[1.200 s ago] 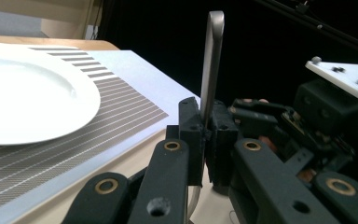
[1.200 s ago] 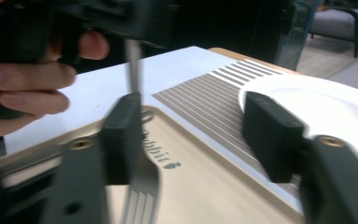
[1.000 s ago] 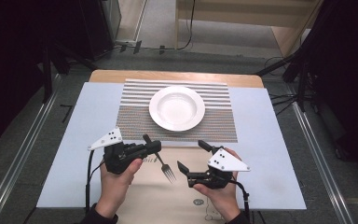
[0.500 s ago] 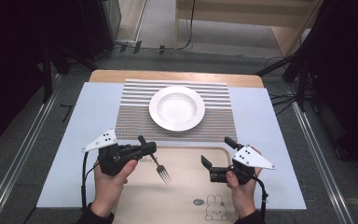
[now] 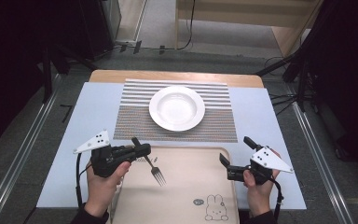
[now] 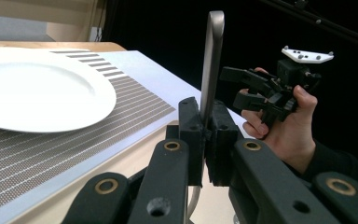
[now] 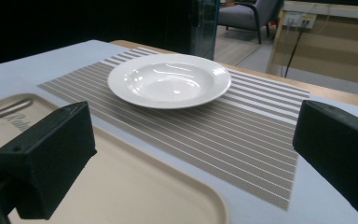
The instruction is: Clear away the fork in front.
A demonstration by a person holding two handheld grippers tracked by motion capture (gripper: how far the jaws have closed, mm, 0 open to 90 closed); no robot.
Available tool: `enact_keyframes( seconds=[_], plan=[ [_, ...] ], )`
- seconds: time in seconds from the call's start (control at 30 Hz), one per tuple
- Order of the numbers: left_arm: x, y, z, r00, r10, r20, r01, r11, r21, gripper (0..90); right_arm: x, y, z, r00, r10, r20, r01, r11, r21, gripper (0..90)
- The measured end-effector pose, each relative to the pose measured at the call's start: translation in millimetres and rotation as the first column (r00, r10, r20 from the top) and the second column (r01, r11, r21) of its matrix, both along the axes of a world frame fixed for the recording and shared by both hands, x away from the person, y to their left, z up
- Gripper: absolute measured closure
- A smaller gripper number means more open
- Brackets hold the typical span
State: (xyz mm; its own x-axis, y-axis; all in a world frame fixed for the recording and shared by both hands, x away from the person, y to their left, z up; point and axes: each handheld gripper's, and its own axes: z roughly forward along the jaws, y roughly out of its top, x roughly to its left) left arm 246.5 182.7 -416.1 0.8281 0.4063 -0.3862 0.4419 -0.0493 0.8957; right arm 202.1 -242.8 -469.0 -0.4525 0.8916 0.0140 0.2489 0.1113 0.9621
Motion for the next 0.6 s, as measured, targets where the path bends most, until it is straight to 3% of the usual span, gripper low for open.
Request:
enact_keyframes(
  seconds=[0.6],
  plan=[
    [-3.6, 15.6, 0.6, 0.9998, -0.006, -0.017, 0.006, 1.0000, 0.003, 86.9, -7.9, -42.5, -7.2, 0.9947, -0.102, 0.013, 0.102, 0.995, 0.008, 0.0]
  ],
)
